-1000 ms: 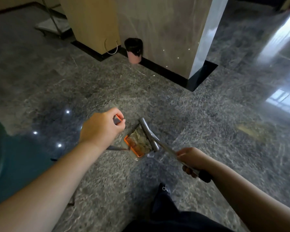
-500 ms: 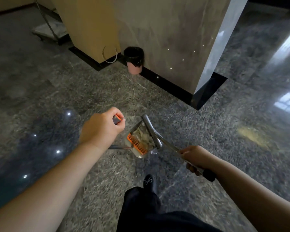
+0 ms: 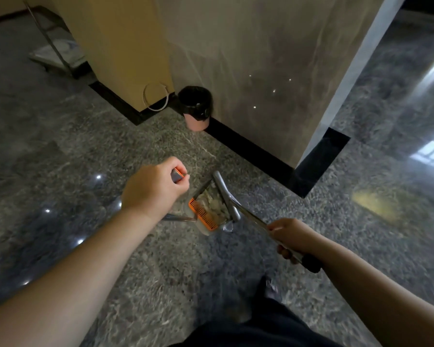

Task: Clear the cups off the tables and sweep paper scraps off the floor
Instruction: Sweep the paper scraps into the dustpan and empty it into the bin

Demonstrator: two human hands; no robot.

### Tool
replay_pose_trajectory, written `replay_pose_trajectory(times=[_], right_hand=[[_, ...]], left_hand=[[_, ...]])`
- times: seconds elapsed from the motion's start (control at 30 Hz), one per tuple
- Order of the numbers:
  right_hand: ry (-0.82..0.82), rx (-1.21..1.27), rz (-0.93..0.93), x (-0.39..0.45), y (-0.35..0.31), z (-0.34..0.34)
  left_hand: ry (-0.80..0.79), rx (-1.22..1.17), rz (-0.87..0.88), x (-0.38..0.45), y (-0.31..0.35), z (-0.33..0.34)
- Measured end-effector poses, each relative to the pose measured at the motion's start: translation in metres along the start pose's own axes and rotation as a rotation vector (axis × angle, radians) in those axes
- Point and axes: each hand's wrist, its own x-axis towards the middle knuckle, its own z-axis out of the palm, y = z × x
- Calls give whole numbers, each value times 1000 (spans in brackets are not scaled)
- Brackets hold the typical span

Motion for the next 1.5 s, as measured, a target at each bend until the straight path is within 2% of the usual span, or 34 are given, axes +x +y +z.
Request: replay_pose_trajectory(times=[0.27,0.37,0.73,1.13,1.5], right_hand=[[-19,-64,-17,136,-102,-107],[-47,-111,-43,186,-153,-148],[-38,-176,-261,329,-323,-221],[-70,-66,-291,459,-485,-274],[-179,-141,-354,587,-587,-364]], left_hand=[[-32,-4,-92,163,17,49],[15,8,-155,226,22,59],[153,19,-213,434,-7,66],[257,120,-95,649,-50,65],[252,357,-20,798,-24,89]])
